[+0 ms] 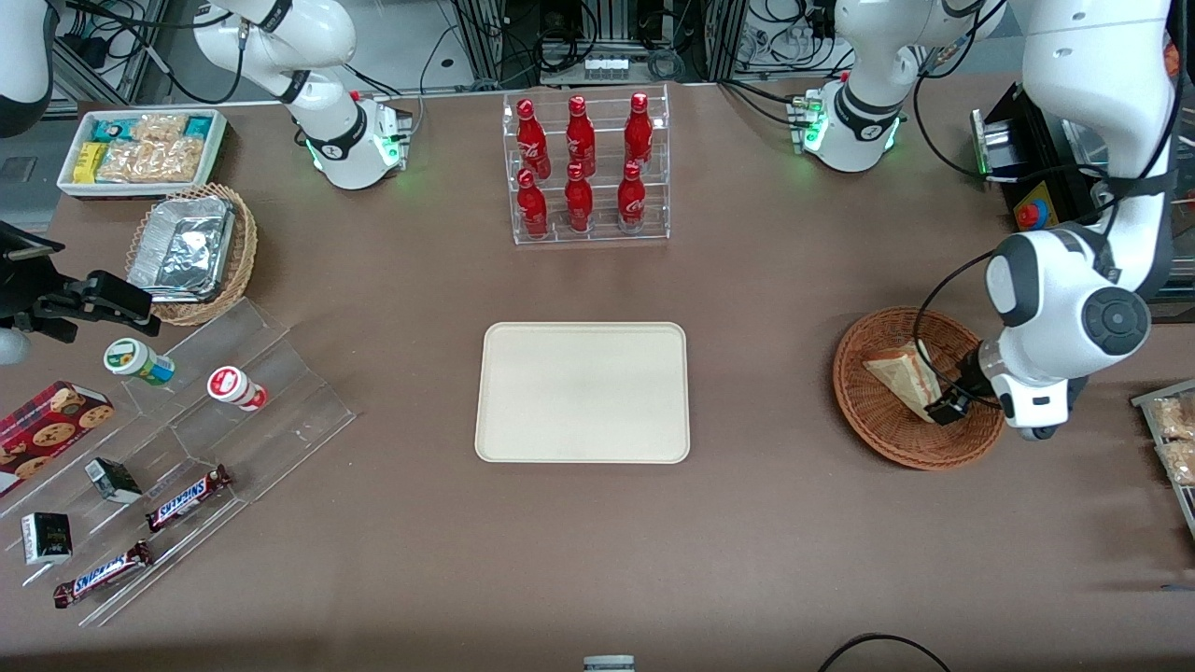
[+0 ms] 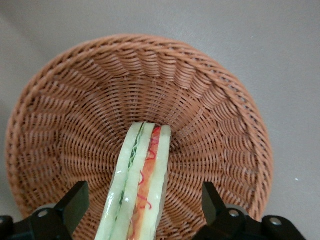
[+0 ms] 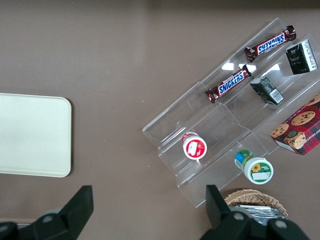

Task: Place sandwich from basket to tray
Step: 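Close the left gripper on the sandwich's crust edge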

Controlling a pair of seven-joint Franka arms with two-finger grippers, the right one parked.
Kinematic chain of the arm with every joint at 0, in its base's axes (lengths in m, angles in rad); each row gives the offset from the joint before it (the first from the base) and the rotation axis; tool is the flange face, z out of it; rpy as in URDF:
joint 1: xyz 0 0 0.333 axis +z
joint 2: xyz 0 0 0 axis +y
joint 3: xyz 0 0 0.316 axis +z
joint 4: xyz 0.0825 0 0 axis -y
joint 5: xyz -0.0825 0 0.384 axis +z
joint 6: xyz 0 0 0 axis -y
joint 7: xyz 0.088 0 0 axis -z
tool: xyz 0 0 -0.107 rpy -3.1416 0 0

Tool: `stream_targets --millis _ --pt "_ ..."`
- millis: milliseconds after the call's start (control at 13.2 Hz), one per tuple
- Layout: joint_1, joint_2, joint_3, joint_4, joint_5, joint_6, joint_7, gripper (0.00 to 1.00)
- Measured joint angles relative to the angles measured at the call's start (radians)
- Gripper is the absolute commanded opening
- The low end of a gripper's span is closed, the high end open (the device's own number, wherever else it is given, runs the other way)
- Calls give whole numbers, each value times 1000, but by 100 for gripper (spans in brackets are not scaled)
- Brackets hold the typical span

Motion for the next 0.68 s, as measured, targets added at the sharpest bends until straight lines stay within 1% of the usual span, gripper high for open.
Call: stream_targets --millis 151,454,529,605,681 --pt "0 11 0 -58 -5 78 -2 99" --pt "-5 12 -1 -110 -6 94 -23 99" --pt "-7 12 -3 -115 -6 94 -33 97" --pt "-9 12 -5 -118 -6 94 -40 92" --pt "-11 13 -8 -122 -6 94 -44 82"
